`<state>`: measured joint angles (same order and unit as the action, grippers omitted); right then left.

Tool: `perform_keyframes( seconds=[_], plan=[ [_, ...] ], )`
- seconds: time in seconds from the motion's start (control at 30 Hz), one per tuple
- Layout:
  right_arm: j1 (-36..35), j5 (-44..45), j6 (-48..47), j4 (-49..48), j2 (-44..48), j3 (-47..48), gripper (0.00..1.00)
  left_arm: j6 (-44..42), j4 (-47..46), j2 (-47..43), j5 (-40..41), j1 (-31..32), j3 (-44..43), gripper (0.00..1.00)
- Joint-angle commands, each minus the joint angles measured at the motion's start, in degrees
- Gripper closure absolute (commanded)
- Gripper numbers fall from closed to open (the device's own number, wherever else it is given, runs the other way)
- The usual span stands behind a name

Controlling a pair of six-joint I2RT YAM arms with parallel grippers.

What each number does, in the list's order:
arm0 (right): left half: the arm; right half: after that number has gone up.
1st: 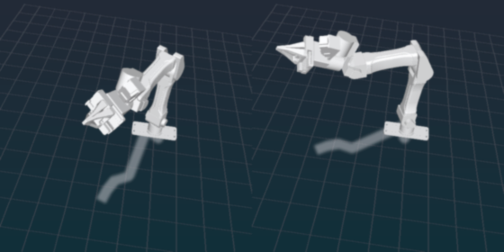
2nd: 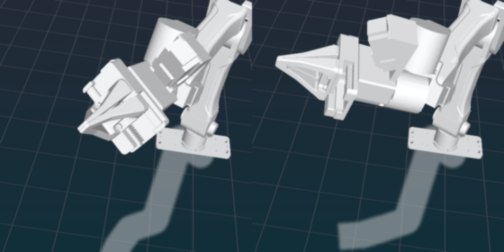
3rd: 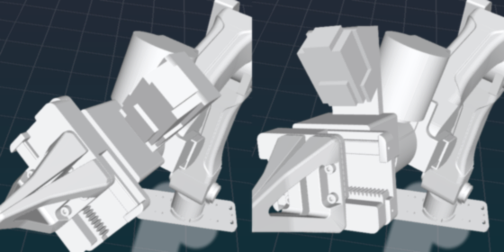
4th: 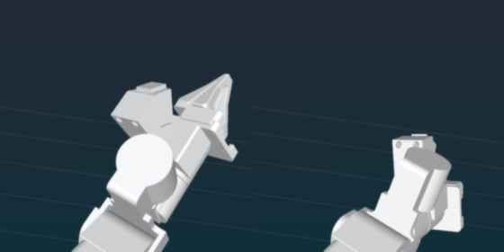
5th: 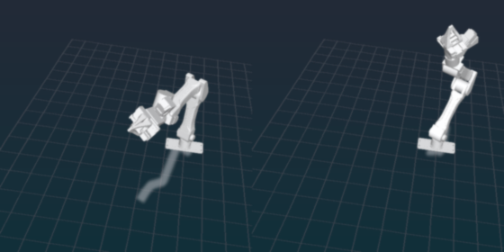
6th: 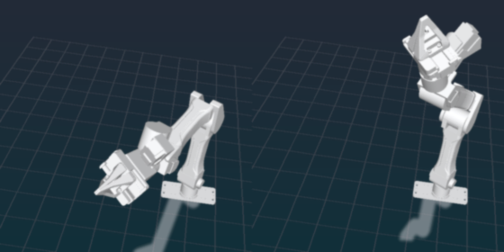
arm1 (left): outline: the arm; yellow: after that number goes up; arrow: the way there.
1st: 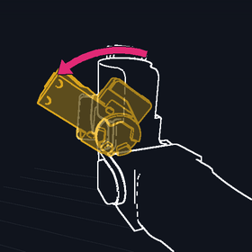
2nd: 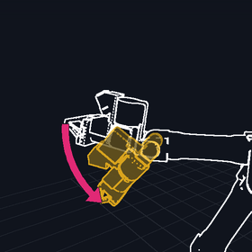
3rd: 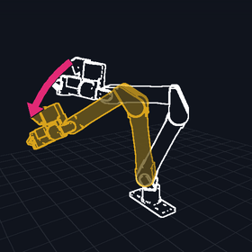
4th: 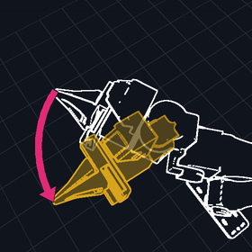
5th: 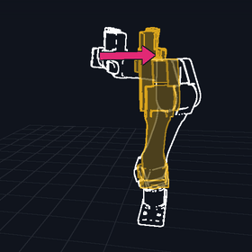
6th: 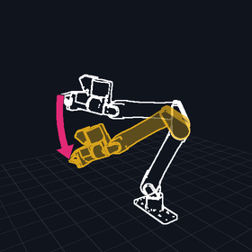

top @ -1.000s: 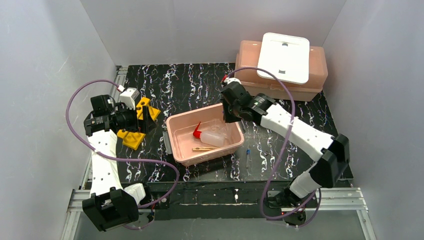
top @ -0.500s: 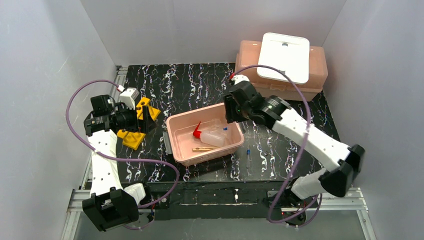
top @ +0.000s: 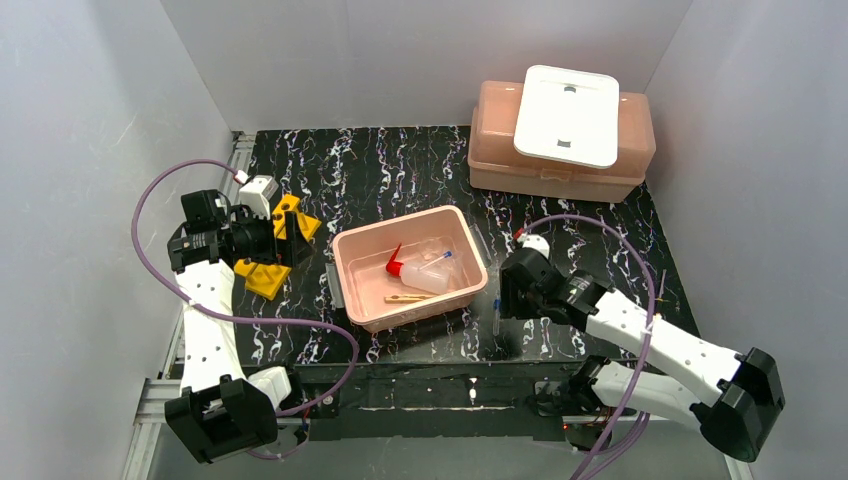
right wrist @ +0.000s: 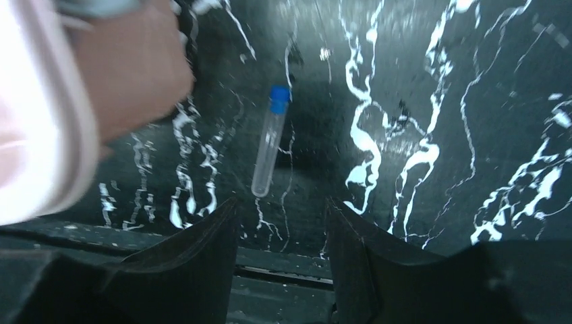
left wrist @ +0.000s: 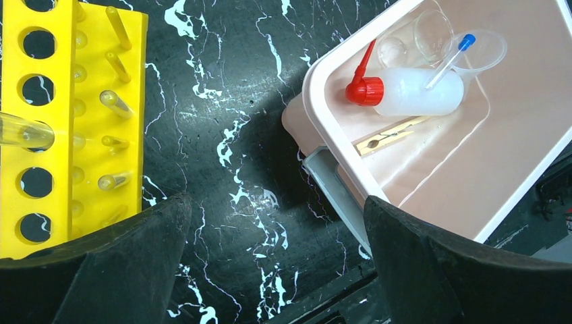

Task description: Organize the chemistry lab equipment

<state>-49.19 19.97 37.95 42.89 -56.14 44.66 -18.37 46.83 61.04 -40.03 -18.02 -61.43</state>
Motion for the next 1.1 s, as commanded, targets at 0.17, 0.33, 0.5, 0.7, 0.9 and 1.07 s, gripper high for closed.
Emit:
perform_keyframes(
  seconds=[0.17,0.33,0.5,0.7,0.9,1.07],
  plan=[
    [-0.1,-1.2,7.1,-12.2,-2.6,-9.6,0.43,0.5,1.9,-1.3,-2.1,0.1,-0.8,0.01],
    [-0.1,-1.7,7.1,-17.6,-5.6,-11.3,0.44,0.7,1.9,-1.2,-1.4,0.1,-0.7,0.01],
    [-0.1,-1.8,7.6,-18.8,-10.9,-11.2,0.49,0.8,1.8,-1.1,-1.0,0.1,-1.2,0.01],
    [-0.1,0.0,9.4,-18.1,-12.8,-12.6,0.61,0.8,1.9,-1.0,-0.7,0.2,-1.6,0.01],
    [-0.1,1.2,10.5,-15.5,-11.6,-12.7,0.83,0.8,3.2,0.2,-1.2,0.1,-2.3,0.00],
    [-0.1,3.4,9.9,-10.2,-7.1,-9.8,0.99,0.8,3.7,0.1,-2.0,0.1,-2.1,0.00]
  ],
)
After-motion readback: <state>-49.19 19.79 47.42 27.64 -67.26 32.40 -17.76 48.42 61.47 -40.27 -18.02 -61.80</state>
